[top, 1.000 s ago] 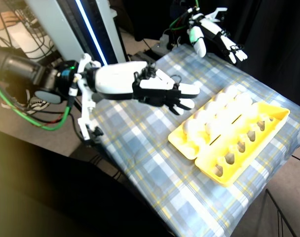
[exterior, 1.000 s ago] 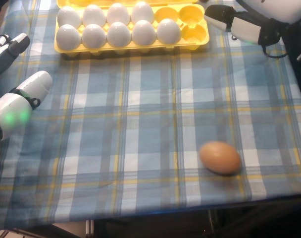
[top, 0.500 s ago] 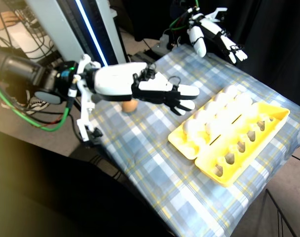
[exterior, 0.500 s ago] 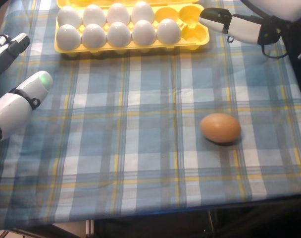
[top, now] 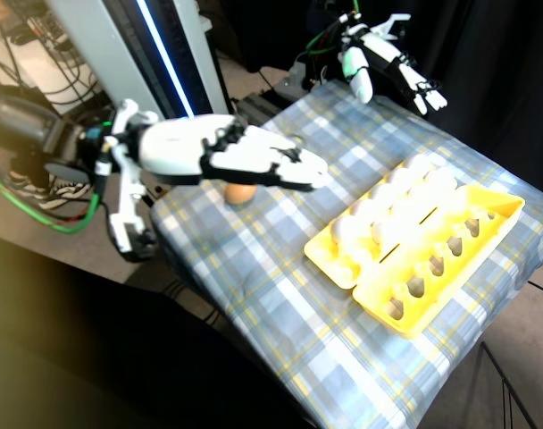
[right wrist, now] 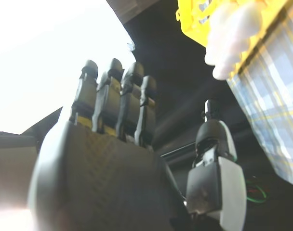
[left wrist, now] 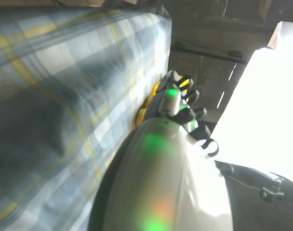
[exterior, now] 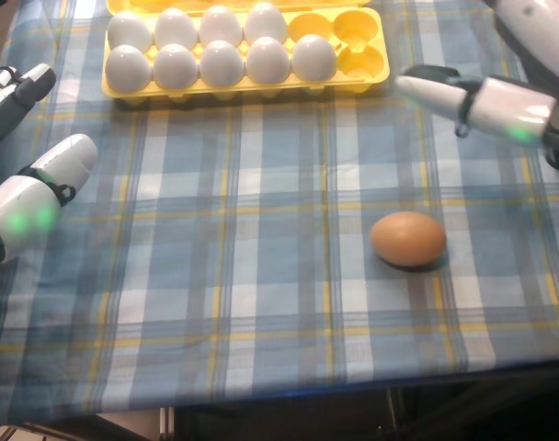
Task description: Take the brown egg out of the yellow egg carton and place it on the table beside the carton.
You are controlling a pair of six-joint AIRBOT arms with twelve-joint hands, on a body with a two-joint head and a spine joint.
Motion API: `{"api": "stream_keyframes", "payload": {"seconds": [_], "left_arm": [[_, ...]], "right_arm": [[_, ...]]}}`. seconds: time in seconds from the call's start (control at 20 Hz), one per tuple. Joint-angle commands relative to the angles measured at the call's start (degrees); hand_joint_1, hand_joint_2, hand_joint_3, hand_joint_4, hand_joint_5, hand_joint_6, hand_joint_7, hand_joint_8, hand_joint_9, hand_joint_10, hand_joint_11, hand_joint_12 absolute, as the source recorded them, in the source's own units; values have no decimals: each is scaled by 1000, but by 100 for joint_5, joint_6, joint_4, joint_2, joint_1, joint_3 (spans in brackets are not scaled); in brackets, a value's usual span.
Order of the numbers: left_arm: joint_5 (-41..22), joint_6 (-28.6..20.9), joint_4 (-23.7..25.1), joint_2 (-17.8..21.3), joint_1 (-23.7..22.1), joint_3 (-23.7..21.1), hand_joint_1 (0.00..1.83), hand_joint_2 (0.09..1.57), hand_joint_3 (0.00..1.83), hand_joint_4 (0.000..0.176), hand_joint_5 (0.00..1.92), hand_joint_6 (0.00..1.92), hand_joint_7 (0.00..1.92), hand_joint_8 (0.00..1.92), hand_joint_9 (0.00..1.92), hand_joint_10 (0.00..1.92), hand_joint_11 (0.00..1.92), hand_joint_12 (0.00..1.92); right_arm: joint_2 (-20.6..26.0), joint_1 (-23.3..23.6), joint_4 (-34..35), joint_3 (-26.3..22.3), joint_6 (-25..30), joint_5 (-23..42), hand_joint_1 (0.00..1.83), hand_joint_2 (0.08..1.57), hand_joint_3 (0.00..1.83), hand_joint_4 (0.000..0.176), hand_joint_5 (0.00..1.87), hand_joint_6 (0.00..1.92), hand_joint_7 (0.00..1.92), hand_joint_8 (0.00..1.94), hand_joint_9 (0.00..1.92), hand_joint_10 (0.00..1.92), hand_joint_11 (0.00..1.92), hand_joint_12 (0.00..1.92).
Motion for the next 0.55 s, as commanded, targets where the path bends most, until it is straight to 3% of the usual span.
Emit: {"api": "stream_keyframes", "payload": {"seconds": [0.0,0.25,0.5], "left_arm": [[-702,-31,238,20,-11,13,287,1234,0,57,330,4,153,1,25,2,0,0],[-737,-44,215,8,18,-5,266,1230,0,60,323,0,146,0,27,1,0,0],[-837,-68,209,-11,66,-44,292,1225,0,65,325,1,146,0,29,1,0,0]], "right_arm": [[20,-7,-59,-34,-16,1016,28,1161,2,0,163,0,196,0,35,0,0,0],[43,-1160,700,-584,-25,2428,0,1017,0,0,4,0,26,1,0,0,0,0],[-173,-1253,827,-627,-111,2619,0,941,0,0,0,0,0,0,0,0,0,0]]}}
